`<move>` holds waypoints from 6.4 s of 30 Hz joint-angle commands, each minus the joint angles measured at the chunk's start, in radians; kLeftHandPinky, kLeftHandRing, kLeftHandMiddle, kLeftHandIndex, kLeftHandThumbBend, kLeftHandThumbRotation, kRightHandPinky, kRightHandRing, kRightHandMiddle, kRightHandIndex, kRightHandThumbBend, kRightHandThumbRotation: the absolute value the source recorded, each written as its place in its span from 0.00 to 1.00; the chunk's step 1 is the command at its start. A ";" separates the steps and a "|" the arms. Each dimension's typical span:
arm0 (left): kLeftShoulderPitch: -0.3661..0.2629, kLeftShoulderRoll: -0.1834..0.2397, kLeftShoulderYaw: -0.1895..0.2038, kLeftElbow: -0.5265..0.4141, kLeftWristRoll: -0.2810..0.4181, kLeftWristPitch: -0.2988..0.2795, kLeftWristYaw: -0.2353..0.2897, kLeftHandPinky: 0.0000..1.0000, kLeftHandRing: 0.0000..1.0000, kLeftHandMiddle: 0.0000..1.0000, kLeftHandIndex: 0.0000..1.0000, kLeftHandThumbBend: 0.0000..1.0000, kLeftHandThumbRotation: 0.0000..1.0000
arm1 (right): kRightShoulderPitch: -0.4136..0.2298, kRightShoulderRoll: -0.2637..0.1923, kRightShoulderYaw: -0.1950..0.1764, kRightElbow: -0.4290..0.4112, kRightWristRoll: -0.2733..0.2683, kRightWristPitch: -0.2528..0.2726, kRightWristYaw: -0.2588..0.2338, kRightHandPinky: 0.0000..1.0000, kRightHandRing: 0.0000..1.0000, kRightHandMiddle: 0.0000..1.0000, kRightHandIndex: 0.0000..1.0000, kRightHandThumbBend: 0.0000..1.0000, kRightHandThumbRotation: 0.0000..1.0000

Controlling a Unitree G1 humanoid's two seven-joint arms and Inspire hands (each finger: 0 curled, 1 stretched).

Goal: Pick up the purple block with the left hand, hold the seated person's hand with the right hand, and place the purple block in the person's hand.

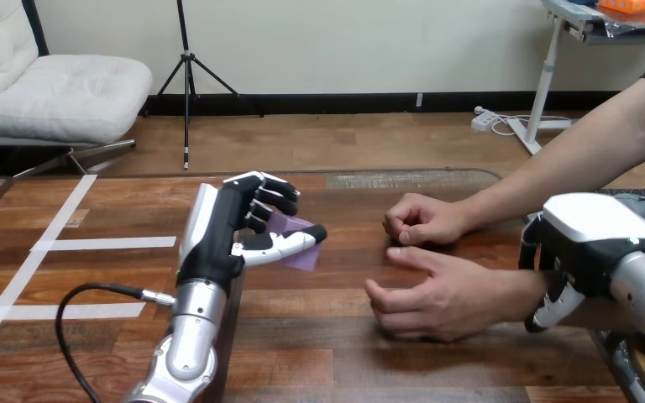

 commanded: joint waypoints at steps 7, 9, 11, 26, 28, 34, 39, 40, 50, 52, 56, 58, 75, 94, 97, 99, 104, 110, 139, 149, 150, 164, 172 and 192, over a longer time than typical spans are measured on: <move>-0.084 -0.012 0.020 -0.065 -0.015 0.003 -0.006 0.37 0.42 0.49 0.51 0.71 0.00 | -0.073 -0.040 -0.033 -0.078 -0.019 0.011 -0.002 0.35 0.43 0.50 0.52 0.81 0.00; -0.083 -0.015 0.022 -0.068 -0.019 0.006 -0.010 0.37 0.42 0.49 0.51 0.71 0.00 | -0.074 -0.041 -0.034 -0.080 -0.017 0.008 -0.005 0.34 0.43 0.50 0.52 0.81 0.00; -0.083 -0.017 0.022 -0.070 -0.018 0.007 -0.011 0.37 0.42 0.49 0.51 0.72 0.00 | -0.076 -0.041 -0.035 -0.081 -0.015 0.007 -0.005 0.34 0.42 0.50 0.52 0.81 0.00; -0.080 -0.043 0.048 -0.077 -0.046 0.013 -0.061 0.34 0.40 0.47 0.50 0.73 0.00 | -0.088 -0.037 -0.035 -0.112 -0.014 0.005 0.010 0.33 0.42 0.49 0.50 0.82 0.00; -0.080 -0.048 0.054 -0.078 -0.057 0.015 -0.074 0.34 0.40 0.47 0.50 0.74 0.00 | -0.089 -0.035 -0.034 -0.117 -0.018 0.007 0.007 0.33 0.41 0.49 0.49 0.82 0.00; -0.079 -0.053 0.052 -0.082 -0.066 0.017 -0.087 0.34 0.40 0.47 0.50 0.74 0.00 | -0.094 -0.028 -0.033 -0.137 -0.021 0.021 0.020 0.31 0.40 0.48 0.49 0.82 0.00; -0.078 -0.059 0.053 -0.084 -0.071 0.019 -0.100 0.34 0.40 0.47 0.50 0.75 0.00 | -0.099 -0.027 -0.029 -0.142 -0.025 0.018 0.017 0.31 0.39 0.47 0.49 0.82 0.00; -0.078 -0.061 0.055 -0.084 -0.074 0.021 -0.102 0.34 0.40 0.47 0.50 0.75 0.00 | -0.100 -0.028 -0.027 -0.142 -0.029 0.018 0.018 0.31 0.39 0.47 0.49 0.82 0.00; -0.076 -0.066 0.052 -0.087 -0.071 0.017 -0.115 0.35 0.41 0.48 0.49 0.75 0.00 | -0.110 -0.021 -0.025 -0.151 -0.026 0.019 0.028 0.28 0.36 0.43 0.48 0.81 0.00; -0.076 -0.070 0.053 -0.088 -0.072 0.020 -0.117 0.35 0.41 0.48 0.49 0.75 0.00 | -0.110 -0.020 -0.026 -0.152 -0.028 0.003 0.004 0.27 0.34 0.42 0.47 0.82 0.00; -0.075 -0.071 0.050 -0.090 -0.063 0.020 -0.112 0.35 0.41 0.48 0.49 0.75 0.00 | -0.116 -0.015 -0.023 -0.155 -0.031 0.010 0.014 0.25 0.33 0.40 0.47 0.83 0.00; -0.075 -0.071 0.048 -0.090 -0.060 0.018 -0.112 0.35 0.41 0.48 0.49 0.75 0.00 | -0.119 -0.015 -0.022 -0.158 -0.030 0.010 0.022 0.26 0.34 0.41 0.47 0.82 0.00; -0.076 -0.087 0.050 -0.094 -0.066 0.032 -0.130 0.35 0.42 0.48 0.49 0.75 0.00 | -0.140 -0.004 -0.021 -0.188 -0.023 -0.012 0.024 0.31 0.39 0.47 0.51 0.80 0.00; -0.081 -0.113 0.066 -0.096 -0.094 0.046 -0.169 0.35 0.42 0.47 0.48 0.75 0.00 | -0.169 0.006 -0.012 -0.204 -0.032 -0.007 0.037 0.32 0.40 0.47 0.50 0.77 0.00; -0.081 -0.118 0.070 -0.098 -0.105 0.050 -0.182 0.35 0.41 0.47 0.48 0.75 0.00 | -0.173 0.006 -0.010 -0.205 -0.032 -0.009 0.039 0.32 0.40 0.47 0.50 0.76 0.00; -0.082 -0.125 0.074 -0.100 -0.114 0.053 -0.197 0.35 0.41 0.47 0.48 0.75 0.00 | -0.177 0.006 -0.008 -0.204 -0.031 -0.012 0.040 0.33 0.40 0.47 0.50 0.75 0.00; -0.083 -0.136 0.080 -0.106 -0.128 0.065 -0.217 0.35 0.41 0.47 0.48 0.76 0.00 | -0.185 0.007 -0.005 -0.202 -0.032 -0.013 0.044 0.34 0.41 0.48 0.50 0.75 0.00; -0.082 -0.155 0.082 -0.116 -0.147 0.072 -0.236 0.35 0.41 0.47 0.48 0.77 0.00 | -0.191 0.008 0.000 -0.190 -0.036 -0.031 0.024 0.34 0.41 0.48 0.49 0.76 0.00; -0.077 -0.245 0.070 -0.171 -0.185 0.112 -0.298 0.34 0.41 0.48 0.48 0.80 0.00 | -0.218 0.013 0.014 -0.165 -0.042 -0.040 0.019 0.29 0.37 0.45 0.49 0.78 0.00; -0.075 -0.259 0.063 -0.179 -0.188 0.119 -0.306 0.34 0.41 0.47 0.47 0.80 0.00 | -0.219 0.016 0.013 -0.167 -0.040 -0.037 0.021 0.28 0.36 0.44 0.48 0.78 0.00; -0.075 -0.261 0.062 -0.179 -0.187 0.120 -0.306 0.34 0.41 0.47 0.47 0.80 0.00 | -0.220 0.016 0.013 -0.167 -0.040 -0.037 0.022 0.28 0.36 0.44 0.48 0.78 0.00; -0.072 -0.272 0.064 -0.181 -0.198 0.132 -0.332 0.34 0.40 0.45 0.47 0.80 0.01 | -0.222 0.022 0.011 -0.164 -0.033 -0.029 0.022 0.27 0.34 0.42 0.48 0.79 0.00; -0.070 -0.273 0.062 -0.182 -0.199 0.130 -0.336 0.33 0.40 0.45 0.47 0.80 0.00 | -0.222 0.024 0.011 -0.162 -0.033 -0.031 0.015 0.27 0.34 0.42 0.48 0.80 0.00; -0.070 -0.271 0.061 -0.182 -0.202 0.140 -0.341 0.33 0.40 0.45 0.47 0.79 0.00 | -0.221 0.003 0.024 -0.130 -0.069 -0.082 -0.021 0.27 0.34 0.42 0.52 0.81 0.00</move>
